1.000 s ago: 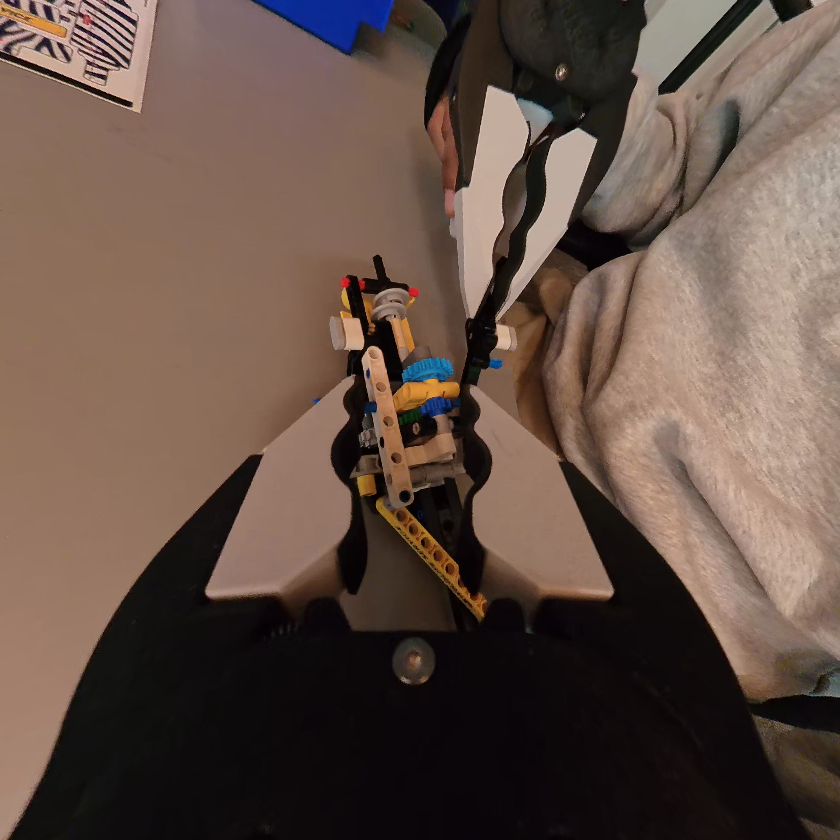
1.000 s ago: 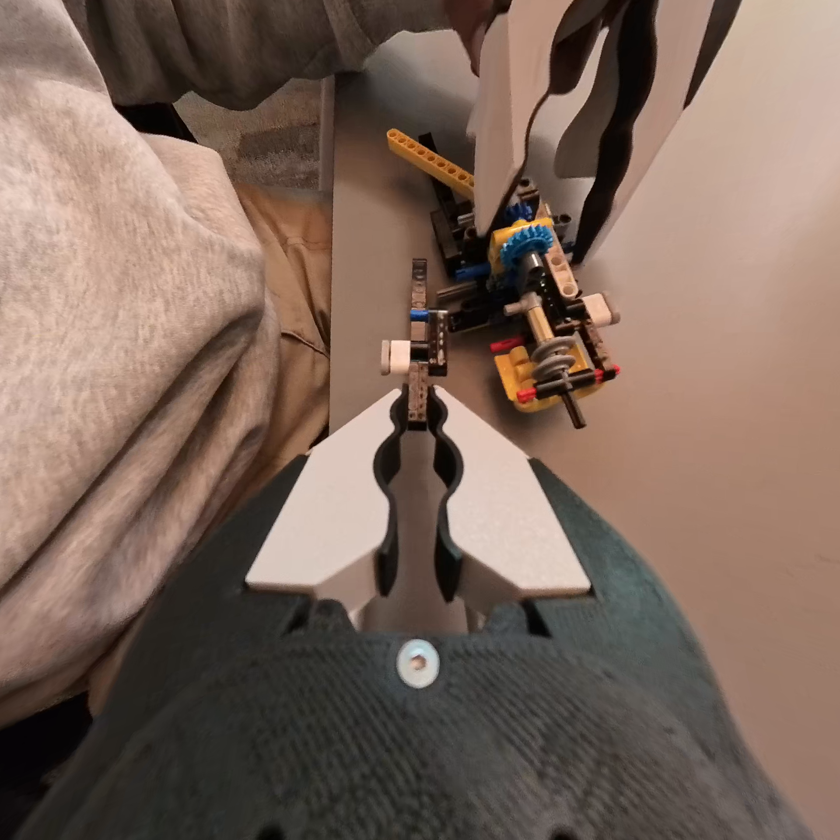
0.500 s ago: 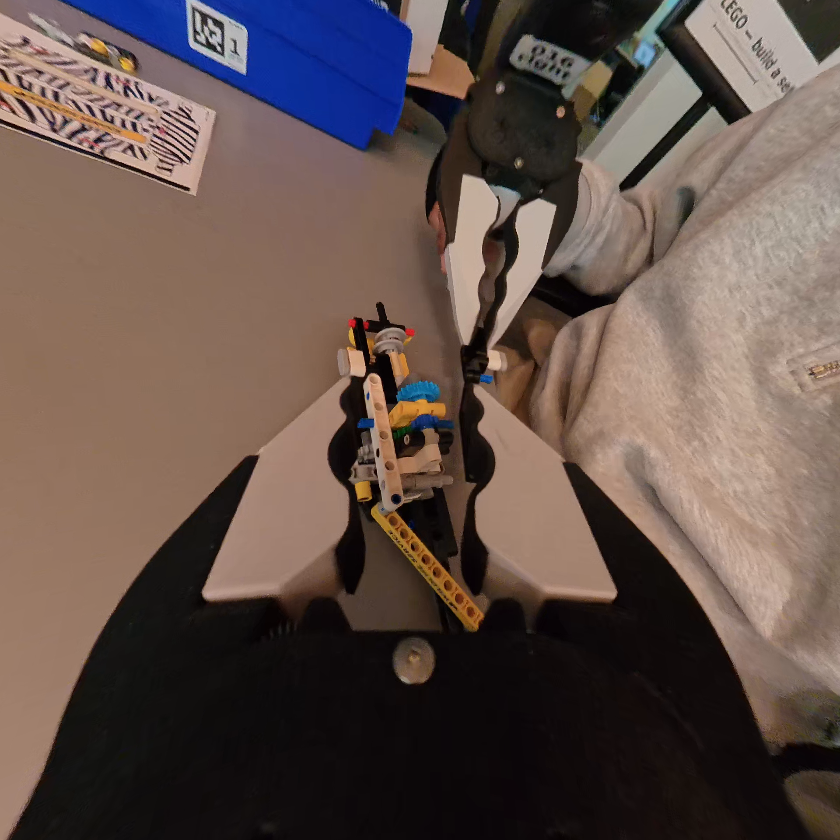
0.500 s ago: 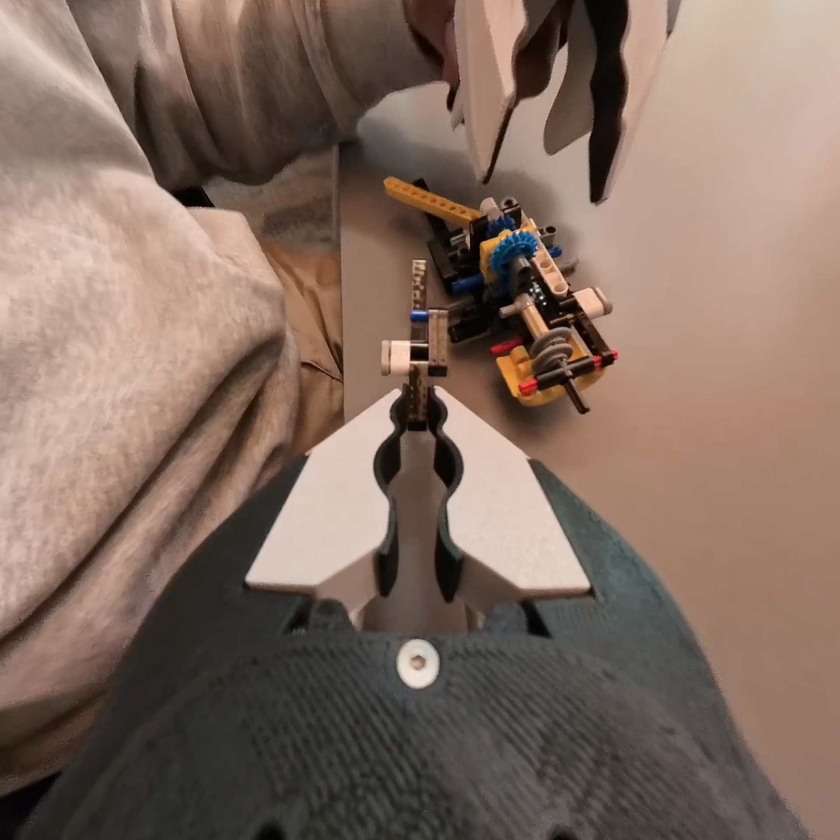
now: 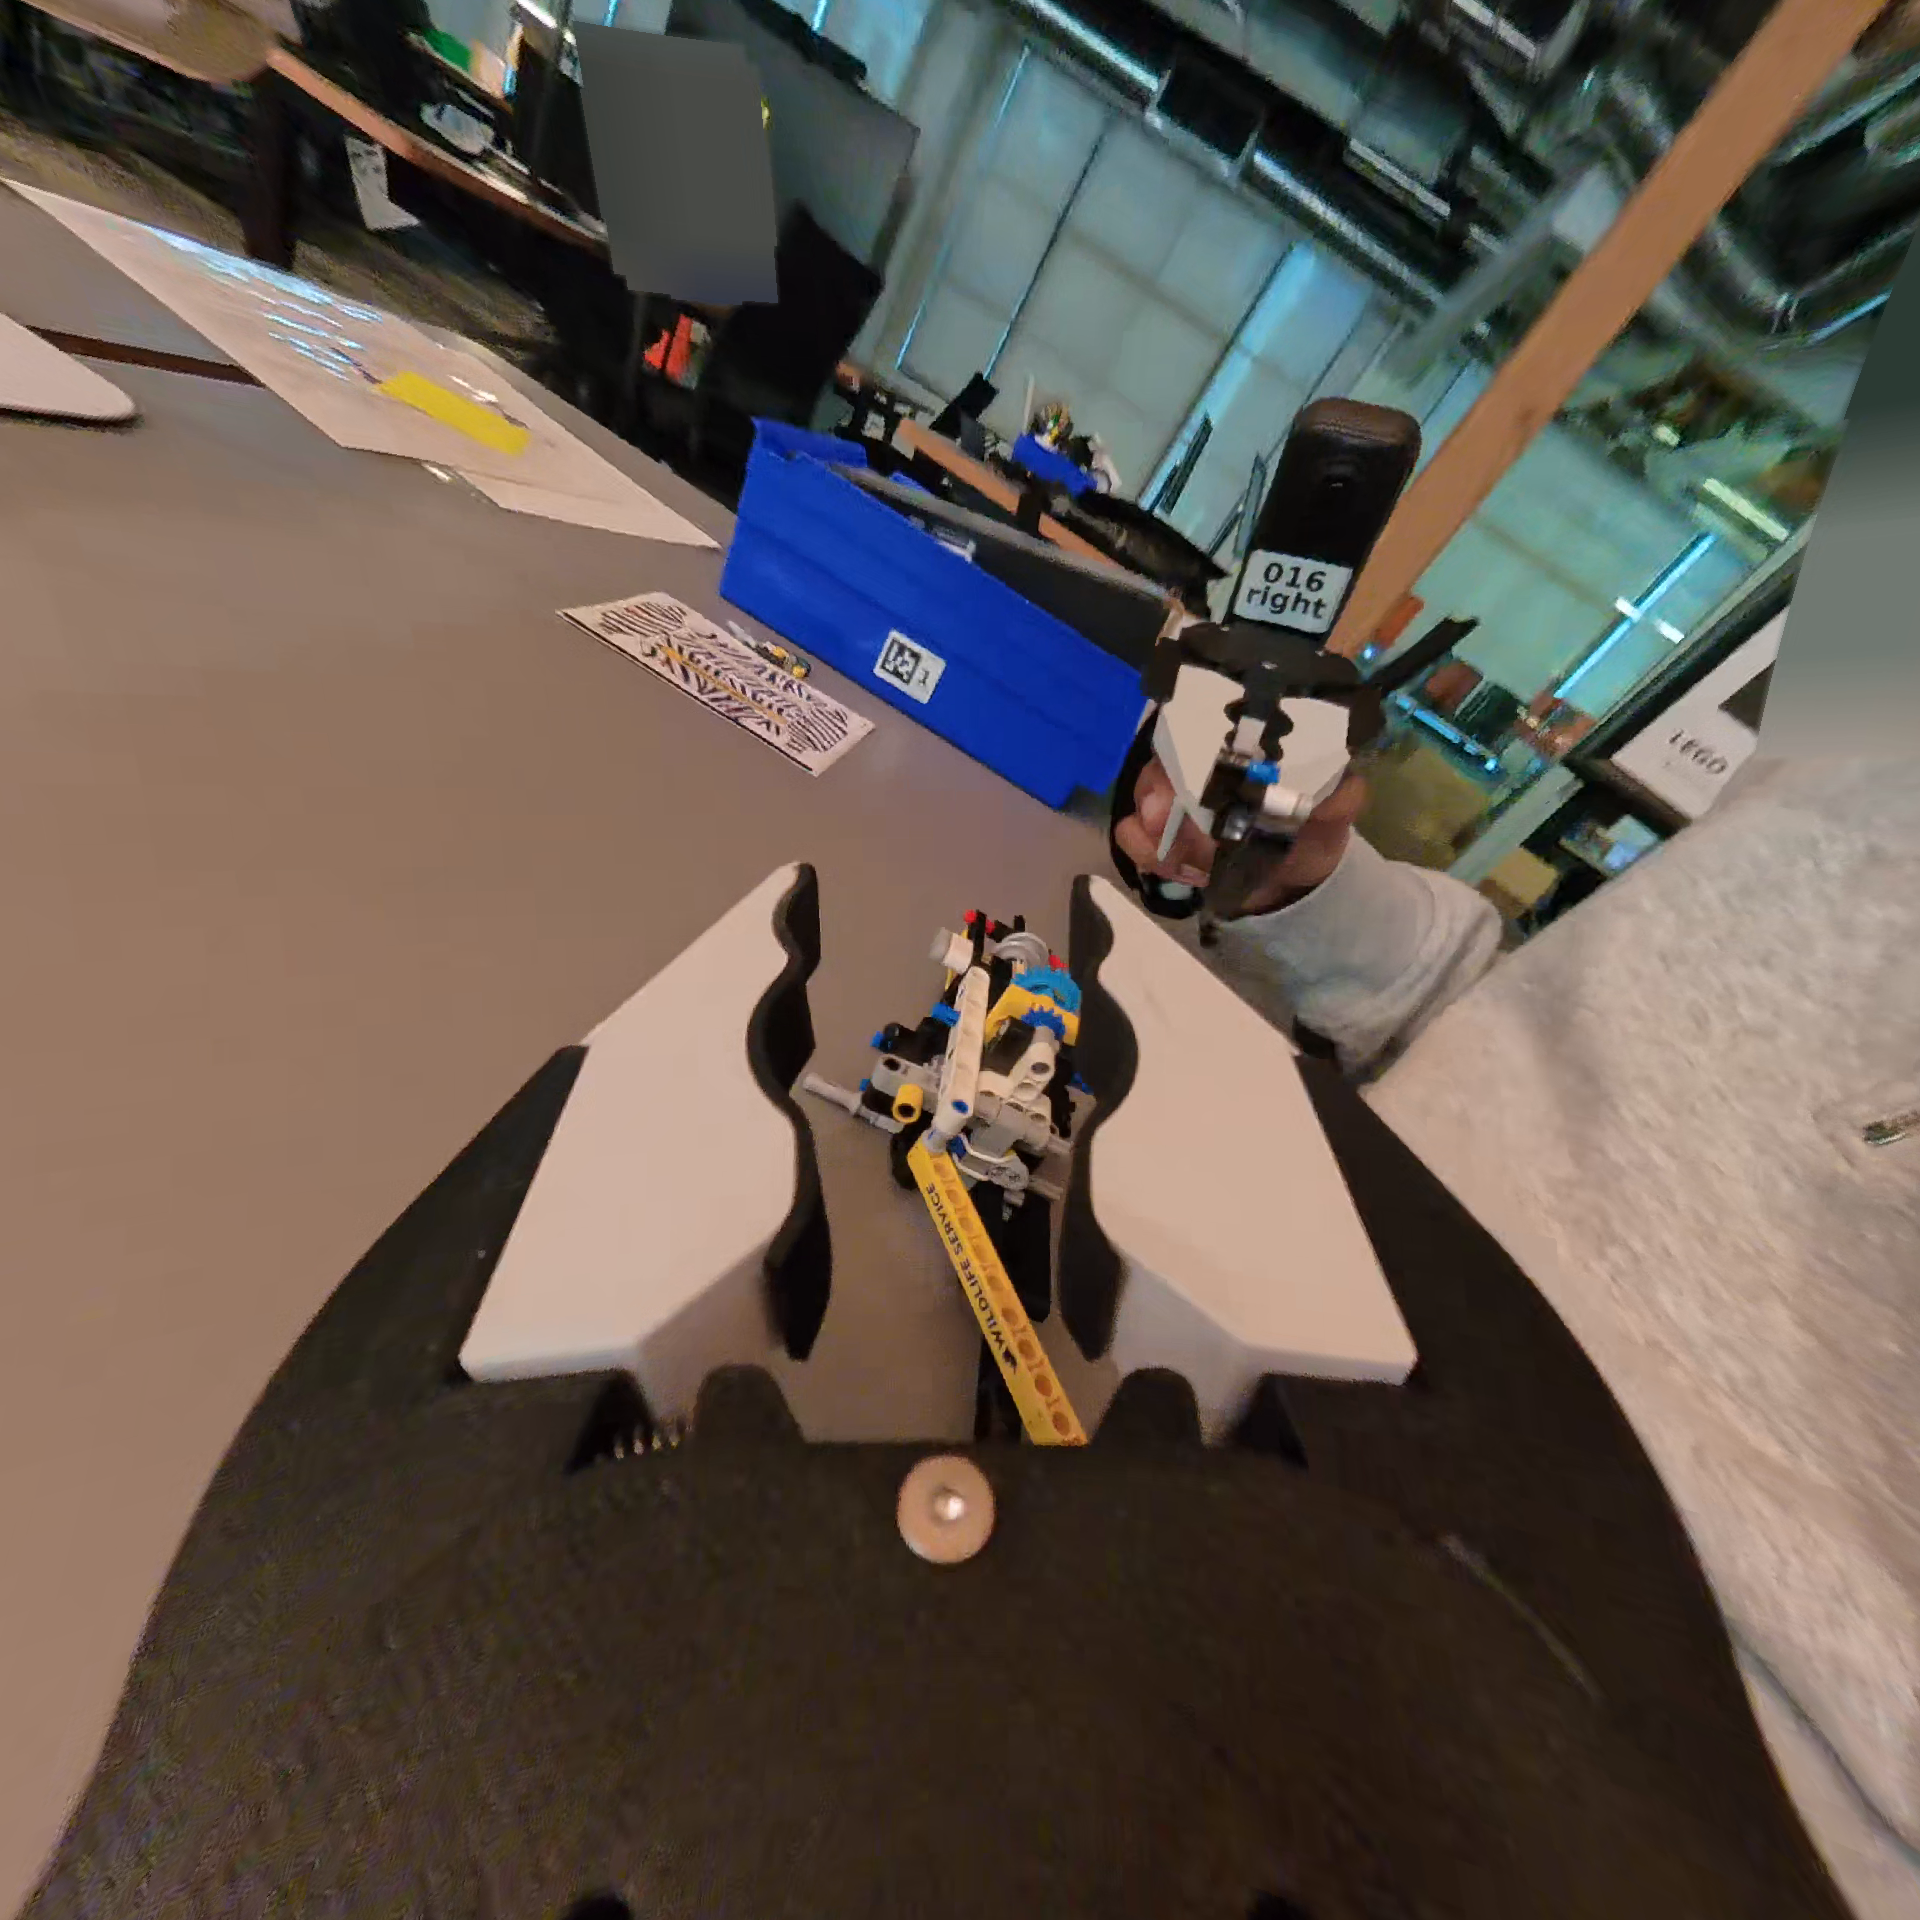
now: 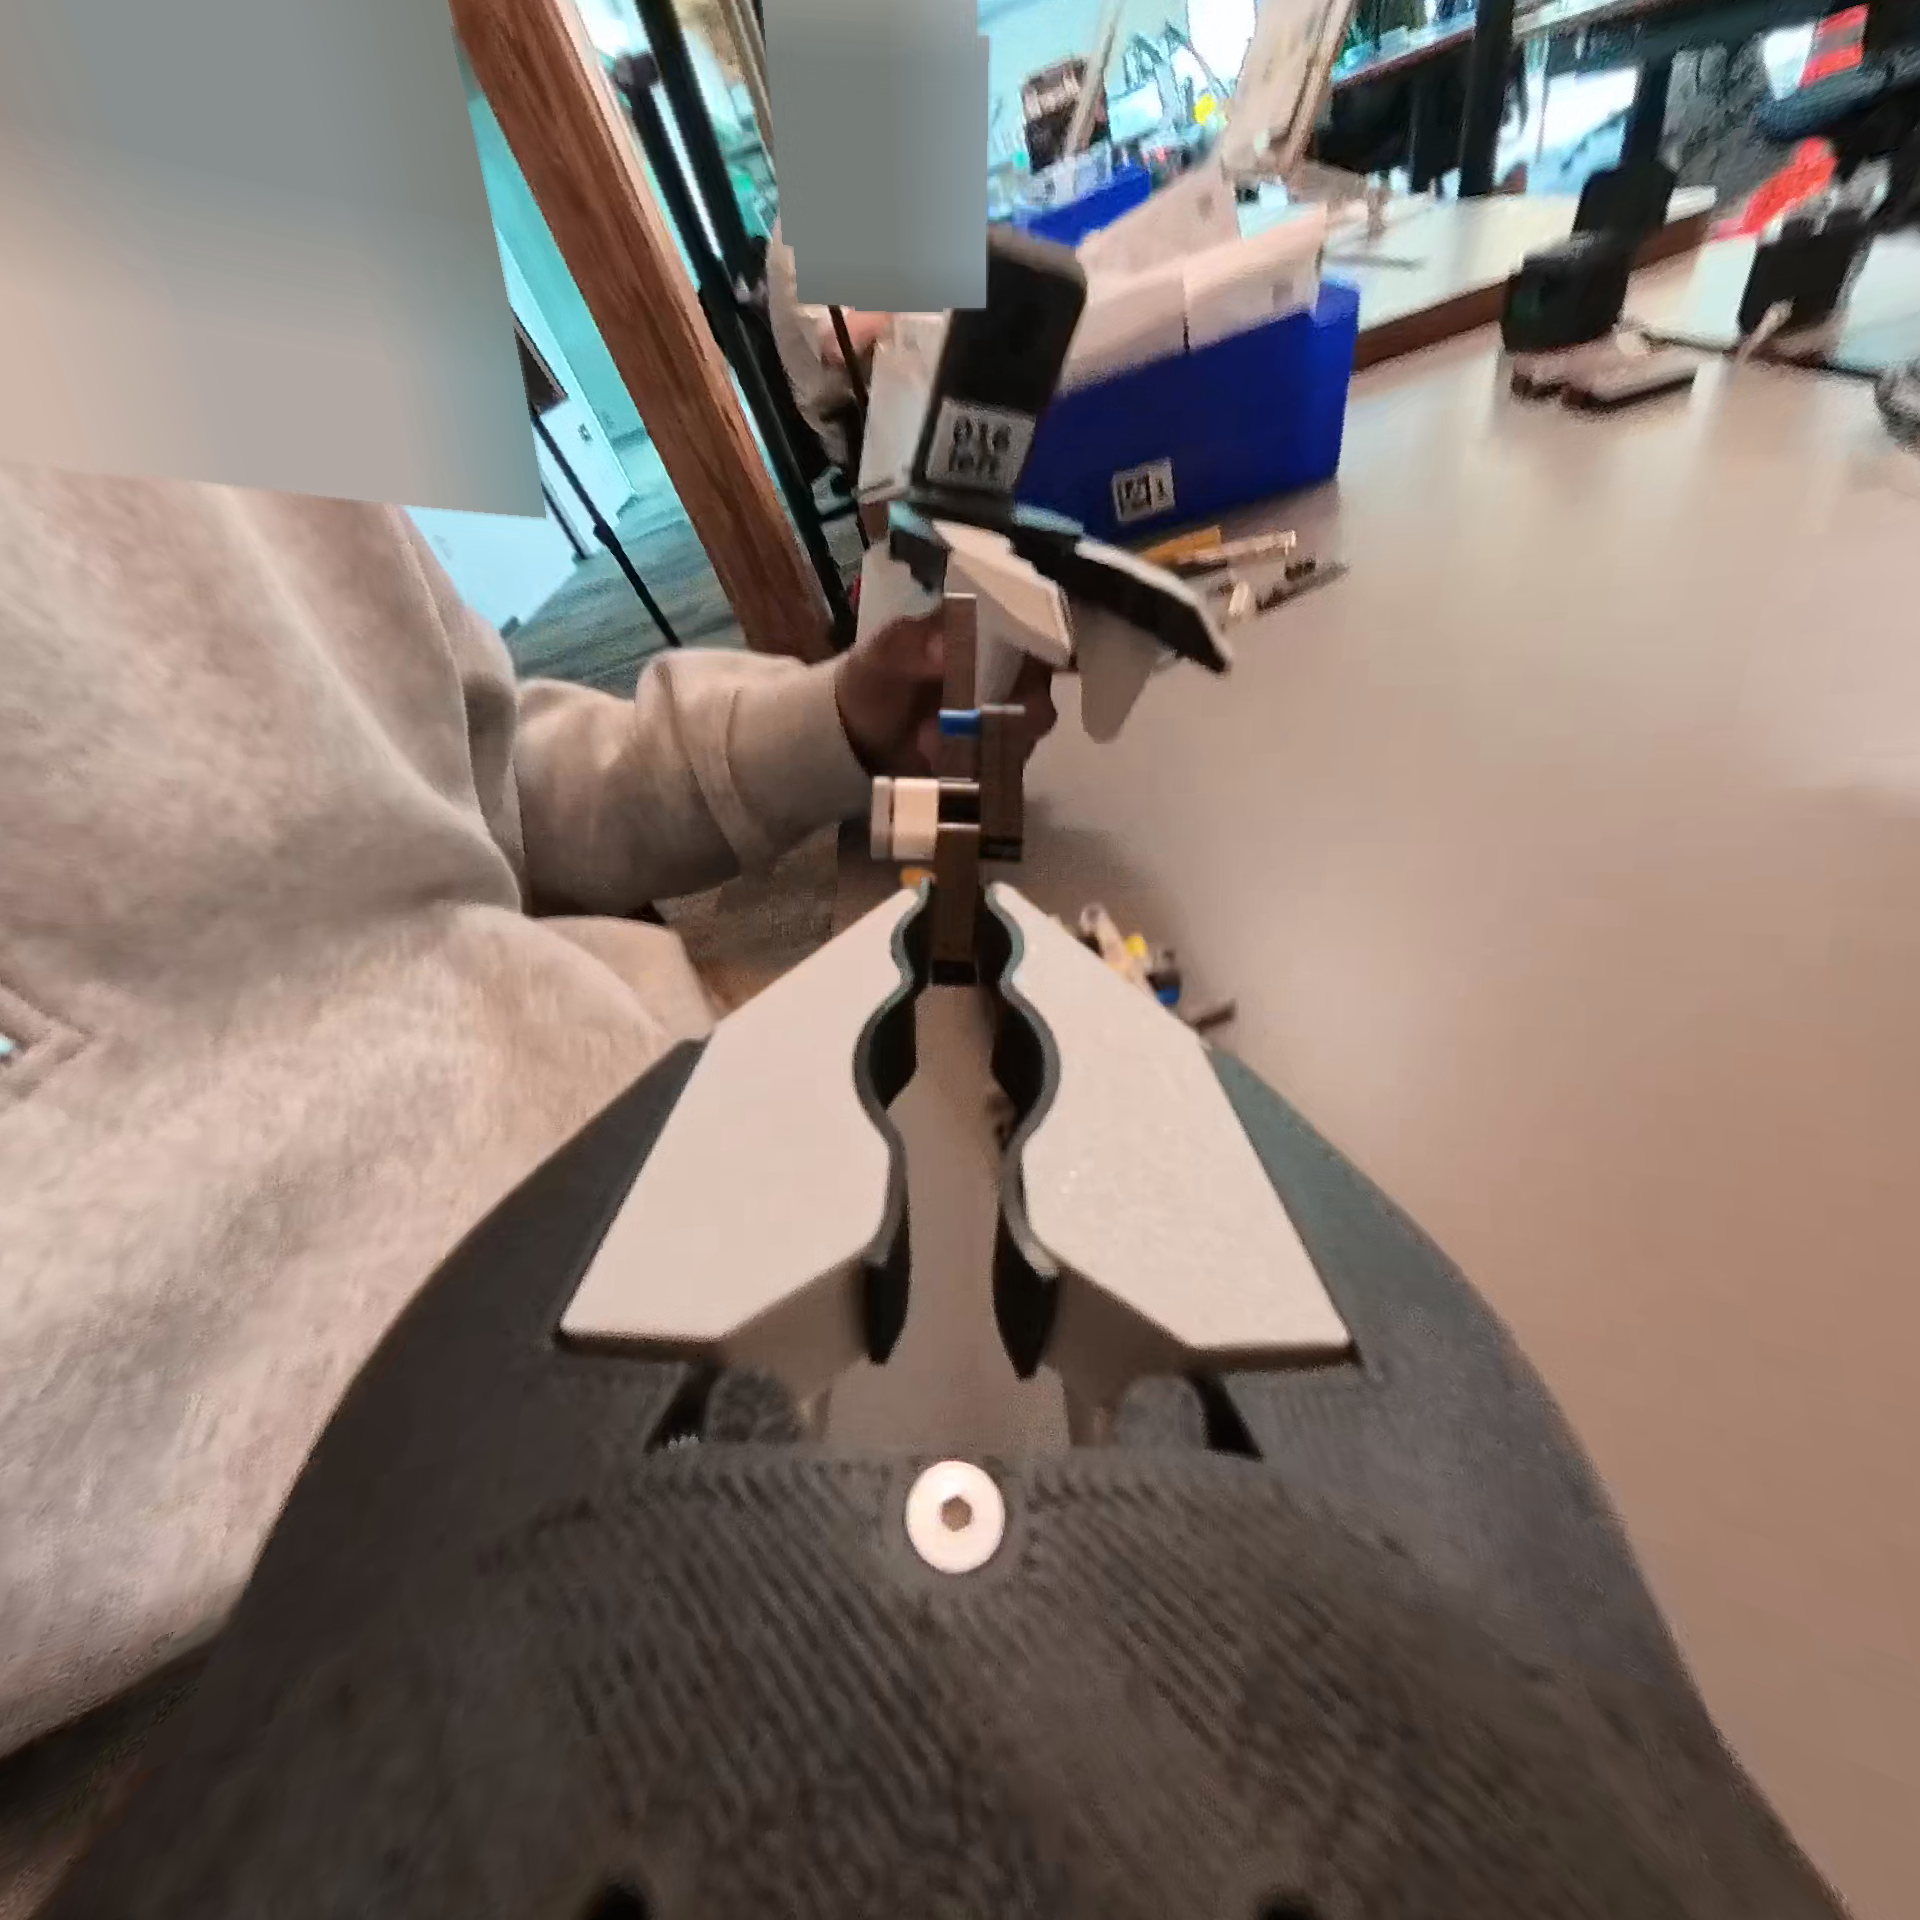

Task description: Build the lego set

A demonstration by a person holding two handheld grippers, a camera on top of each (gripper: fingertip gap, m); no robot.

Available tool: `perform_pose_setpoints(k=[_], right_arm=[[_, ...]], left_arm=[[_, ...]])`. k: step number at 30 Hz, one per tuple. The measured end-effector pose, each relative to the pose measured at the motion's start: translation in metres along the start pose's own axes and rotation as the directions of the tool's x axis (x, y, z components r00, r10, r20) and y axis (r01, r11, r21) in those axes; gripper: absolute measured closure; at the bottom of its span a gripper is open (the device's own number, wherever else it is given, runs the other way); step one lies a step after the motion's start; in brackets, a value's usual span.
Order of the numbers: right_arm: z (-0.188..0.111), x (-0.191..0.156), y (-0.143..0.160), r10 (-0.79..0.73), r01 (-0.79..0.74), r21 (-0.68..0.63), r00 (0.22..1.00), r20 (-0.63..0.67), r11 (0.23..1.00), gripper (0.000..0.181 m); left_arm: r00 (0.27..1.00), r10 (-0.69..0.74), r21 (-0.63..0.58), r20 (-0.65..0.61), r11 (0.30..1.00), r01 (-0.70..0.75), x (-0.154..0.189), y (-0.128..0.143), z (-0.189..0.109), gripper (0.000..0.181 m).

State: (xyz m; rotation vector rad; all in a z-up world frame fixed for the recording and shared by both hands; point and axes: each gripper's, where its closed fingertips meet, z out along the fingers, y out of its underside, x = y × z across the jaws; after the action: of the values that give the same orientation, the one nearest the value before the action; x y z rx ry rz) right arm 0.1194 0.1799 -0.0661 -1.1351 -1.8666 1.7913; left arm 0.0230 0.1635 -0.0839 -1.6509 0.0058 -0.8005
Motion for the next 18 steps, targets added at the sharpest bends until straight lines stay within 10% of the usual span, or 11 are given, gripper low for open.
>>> perform_pose_setpoints(k=[9,13,18], right_arm=[[-0.05,0.057,-0.011,0.021,0.048,0.236,0.96,-0.279,0.971,0.175],[-0.075,0.088,0.017,0.083,-0.029,0.122,0.884,-0.46,0.992,0.175],[-0.06,0.091,0.026,0.211,-0.153,0.177,0.899,-0.383,0.972,0.175]], left_arm=[[0.999,-0.014,-0.03,0.033,0.999,0.015,-0.025,0.006,-0.012,0.137],[0.999,-0.033,-0.02,0.017,0.999,0.033,-0.026,0.004,-0.011,0.137],[1.0,-0.009,-0.044,0.025,0.999,0.011,-0.024,0.008,-0.007,0.137]])
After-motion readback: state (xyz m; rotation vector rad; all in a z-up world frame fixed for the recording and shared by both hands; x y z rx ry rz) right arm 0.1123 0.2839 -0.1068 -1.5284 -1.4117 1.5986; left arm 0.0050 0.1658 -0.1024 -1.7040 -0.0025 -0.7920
